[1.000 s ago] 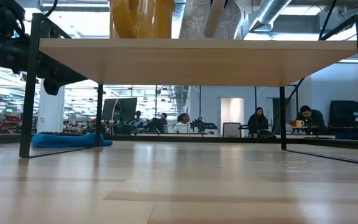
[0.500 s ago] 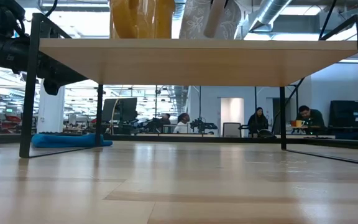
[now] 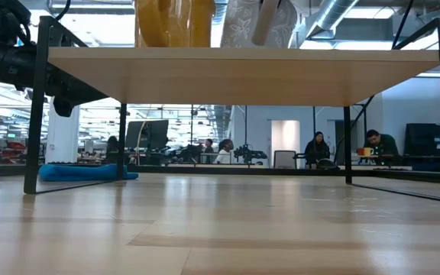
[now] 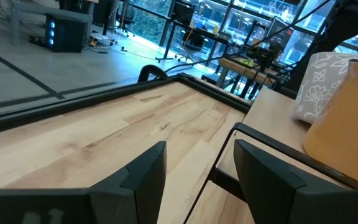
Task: Stack small to large cups/mugs on shelf
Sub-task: Put the gray cup on the shelf
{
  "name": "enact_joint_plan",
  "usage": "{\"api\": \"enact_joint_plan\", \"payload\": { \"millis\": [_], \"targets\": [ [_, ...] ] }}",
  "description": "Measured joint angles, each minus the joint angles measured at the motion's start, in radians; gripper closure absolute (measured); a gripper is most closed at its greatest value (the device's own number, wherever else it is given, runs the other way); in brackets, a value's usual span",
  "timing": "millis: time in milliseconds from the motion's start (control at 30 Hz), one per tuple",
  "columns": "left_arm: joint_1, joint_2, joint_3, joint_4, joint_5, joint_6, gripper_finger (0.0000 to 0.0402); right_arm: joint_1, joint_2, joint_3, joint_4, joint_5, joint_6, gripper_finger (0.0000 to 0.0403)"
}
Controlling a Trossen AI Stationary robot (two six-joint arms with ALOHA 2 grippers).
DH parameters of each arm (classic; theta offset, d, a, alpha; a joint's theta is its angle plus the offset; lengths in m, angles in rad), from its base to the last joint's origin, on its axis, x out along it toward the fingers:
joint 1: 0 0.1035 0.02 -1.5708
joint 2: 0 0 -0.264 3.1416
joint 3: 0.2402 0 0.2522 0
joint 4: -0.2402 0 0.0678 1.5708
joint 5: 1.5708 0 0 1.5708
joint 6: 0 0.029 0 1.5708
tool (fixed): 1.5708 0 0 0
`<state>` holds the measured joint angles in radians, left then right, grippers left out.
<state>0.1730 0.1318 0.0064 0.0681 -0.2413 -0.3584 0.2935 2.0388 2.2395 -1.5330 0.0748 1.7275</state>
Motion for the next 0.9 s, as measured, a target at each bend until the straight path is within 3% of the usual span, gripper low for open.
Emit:
{"api": "enact_joint_plan", "payload": {
  "millis": [133, 567, 900],
  "targets": [
    [0.000, 0.000, 0.000, 0.000, 0.000, 0.000, 0.0223, 0.000, 0.000, 0.000, 0.004, -0.004, -0.001, 0.0312],
    [0.000, 0.000, 0.000, 0.000, 0.000, 0.000, 0.0223, 0.000, 0.000, 0.001, 0.004, -0.009, -0.001, 0.0217],
    [0.000, 0.000, 0.000, 0.000, 0.000, 0.000, 0.0223, -0.001, 0.000, 0.001, 0.109, -0.007, -0.032, 0.0199]
  ]
}}
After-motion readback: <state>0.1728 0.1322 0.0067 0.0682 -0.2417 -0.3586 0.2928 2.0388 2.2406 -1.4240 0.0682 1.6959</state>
